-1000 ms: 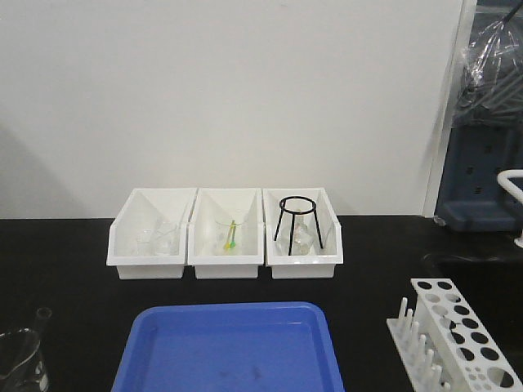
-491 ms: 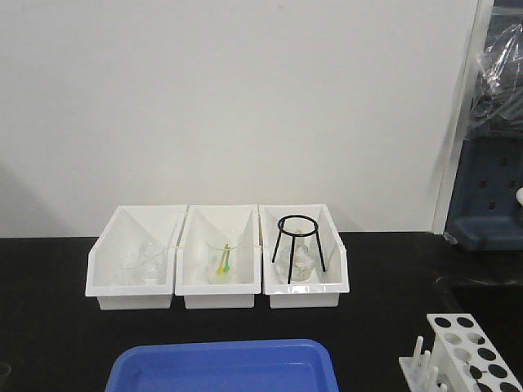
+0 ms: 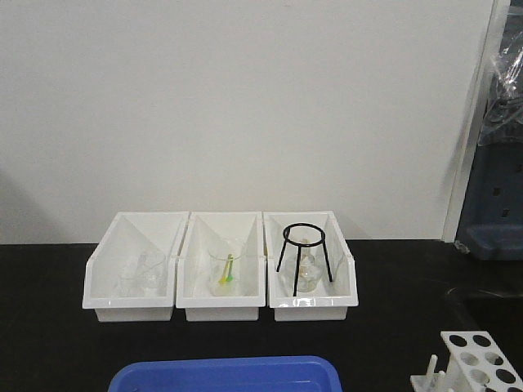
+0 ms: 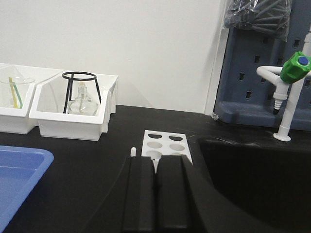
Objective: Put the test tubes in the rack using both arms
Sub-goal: 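Lower the left gripper onto the glass test tube in the beaker and grasp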
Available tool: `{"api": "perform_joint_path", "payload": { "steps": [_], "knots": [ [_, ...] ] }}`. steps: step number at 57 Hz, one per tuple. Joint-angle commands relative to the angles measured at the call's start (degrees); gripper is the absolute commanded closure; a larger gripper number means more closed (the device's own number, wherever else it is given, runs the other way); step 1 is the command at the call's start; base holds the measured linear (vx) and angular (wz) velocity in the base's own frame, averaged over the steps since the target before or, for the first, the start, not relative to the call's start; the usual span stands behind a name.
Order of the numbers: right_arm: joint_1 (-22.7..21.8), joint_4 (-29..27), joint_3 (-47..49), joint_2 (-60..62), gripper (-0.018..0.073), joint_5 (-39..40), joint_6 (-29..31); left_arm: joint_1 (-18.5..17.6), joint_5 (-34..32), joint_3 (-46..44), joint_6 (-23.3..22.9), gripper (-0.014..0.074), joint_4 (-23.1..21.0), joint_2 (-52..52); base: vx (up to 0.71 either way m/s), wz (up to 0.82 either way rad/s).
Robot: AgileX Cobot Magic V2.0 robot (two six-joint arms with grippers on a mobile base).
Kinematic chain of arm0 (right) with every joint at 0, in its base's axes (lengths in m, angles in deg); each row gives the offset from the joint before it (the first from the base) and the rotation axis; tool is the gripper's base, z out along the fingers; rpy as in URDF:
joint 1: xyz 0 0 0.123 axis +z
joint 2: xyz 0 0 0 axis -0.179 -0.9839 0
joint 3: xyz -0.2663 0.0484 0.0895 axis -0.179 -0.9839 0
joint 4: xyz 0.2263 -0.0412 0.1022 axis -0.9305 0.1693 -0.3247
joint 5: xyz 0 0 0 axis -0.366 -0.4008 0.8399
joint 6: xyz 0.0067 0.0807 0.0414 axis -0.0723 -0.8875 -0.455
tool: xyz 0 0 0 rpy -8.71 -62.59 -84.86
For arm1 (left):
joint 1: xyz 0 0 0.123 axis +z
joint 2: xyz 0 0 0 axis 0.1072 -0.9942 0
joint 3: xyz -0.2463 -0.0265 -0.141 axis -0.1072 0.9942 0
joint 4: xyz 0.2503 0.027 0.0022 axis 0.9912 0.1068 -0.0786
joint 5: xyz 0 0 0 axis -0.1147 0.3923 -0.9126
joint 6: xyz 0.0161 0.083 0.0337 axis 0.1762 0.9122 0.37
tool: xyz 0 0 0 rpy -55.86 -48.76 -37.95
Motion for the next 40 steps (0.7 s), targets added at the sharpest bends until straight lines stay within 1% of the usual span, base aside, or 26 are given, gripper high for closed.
{"api": "perform_joint_path", "payload": {
  "steps": [1,6,12,18,30,35,37,40],
  "knots": [
    [-0.2,0.9,-0.8,0.5,0.0568,4.8,0.3,0.0,-4.6,-1.8,-0.3,0.0601,-0.4,0.6,0.0,0.0],
    [-0.2,0.9,-0.8,0.5,0.0568,4.8,0.3,0.0,-4.6,-1.8,-0.3,0.0601,-0.3,0.6,0.0,0.0],
    [-0.2,0.9,-0.8,0.5,0.0568,4.8,0.3,0.0,-4.7,-1.8,1.7,0.0601,1.3,0.6,0.0,0.0],
    [-0.2,0.9,-0.8,0.5,0.0568,5.1,0.3,0.0,-4.6,-1.8,2.5,0.0601,1.4,0.6,0.0,0.0],
    [-0.2,0.9,-0.8,0.5,0.0568,11.2,0.3,0.0,-4.8,-1.9,2.5,0.0602,1.4,0.6,0.0,0.0],
    [-0.2,0.9,-0.8,0.5,0.0568,12.6,0.3,0.0,-6.9,-1.9,1.9,0.0602,0.6,0.6,0.0,0.0],
    [-0.2,0.9,-0.8,0.5,0.0568,13.3,0.3,0.0,-8.5,-1.9,1.2,0.0602,-0.5,0.6,0.0,0.0],
    [-0.2,0.9,-0.8,0.5,0.0568,14.1,0.3,0.0,-11.2,-1.9,0.8,0.0601,-0.8,0.6,0.0,0.0]
  ]
}}
